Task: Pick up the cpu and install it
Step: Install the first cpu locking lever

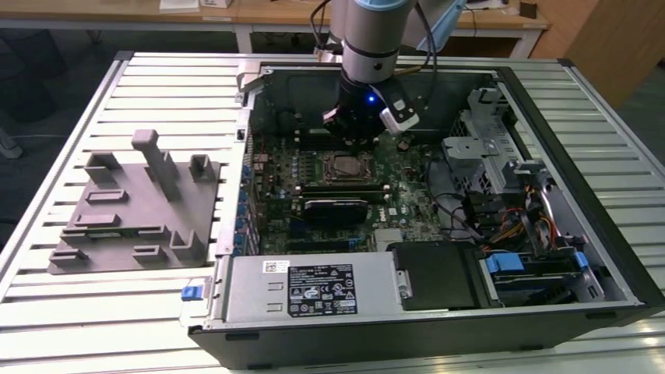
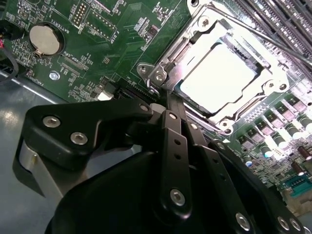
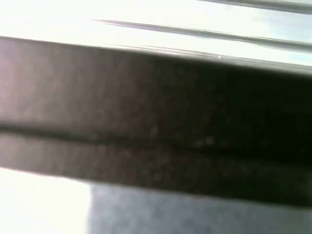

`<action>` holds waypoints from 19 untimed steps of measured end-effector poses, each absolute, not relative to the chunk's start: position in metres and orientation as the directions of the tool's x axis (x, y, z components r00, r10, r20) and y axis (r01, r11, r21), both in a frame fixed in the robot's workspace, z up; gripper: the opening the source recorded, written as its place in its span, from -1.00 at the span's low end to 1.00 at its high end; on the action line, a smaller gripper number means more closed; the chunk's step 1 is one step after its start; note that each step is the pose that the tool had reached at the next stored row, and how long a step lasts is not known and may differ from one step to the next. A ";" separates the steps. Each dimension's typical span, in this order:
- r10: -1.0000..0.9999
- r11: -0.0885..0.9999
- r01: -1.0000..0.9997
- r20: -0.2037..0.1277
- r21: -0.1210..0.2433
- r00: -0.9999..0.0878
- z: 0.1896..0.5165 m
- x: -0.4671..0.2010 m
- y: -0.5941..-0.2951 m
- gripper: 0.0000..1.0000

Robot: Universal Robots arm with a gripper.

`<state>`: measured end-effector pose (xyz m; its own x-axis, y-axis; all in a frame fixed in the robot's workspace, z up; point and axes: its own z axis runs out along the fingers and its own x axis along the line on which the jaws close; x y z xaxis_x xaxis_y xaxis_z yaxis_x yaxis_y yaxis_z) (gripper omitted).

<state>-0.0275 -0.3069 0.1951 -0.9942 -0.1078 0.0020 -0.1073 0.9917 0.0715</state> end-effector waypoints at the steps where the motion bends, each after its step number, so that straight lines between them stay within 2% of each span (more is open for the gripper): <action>1: -0.108 0.991 -0.107 0.002 0.075 -0.994 0.195 -0.027 -0.307 -0.79; 13: -0.108 0.990 -0.107 0.006 0.092 -0.994 0.205 -0.027 -0.306 -0.79; 19: -0.108 0.991 -0.107 0.007 0.083 -0.994 0.205 -0.027 -0.306 -0.79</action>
<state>-0.0274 -0.3065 0.2051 -0.9941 -0.1080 0.0067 -0.1070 0.9908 0.0833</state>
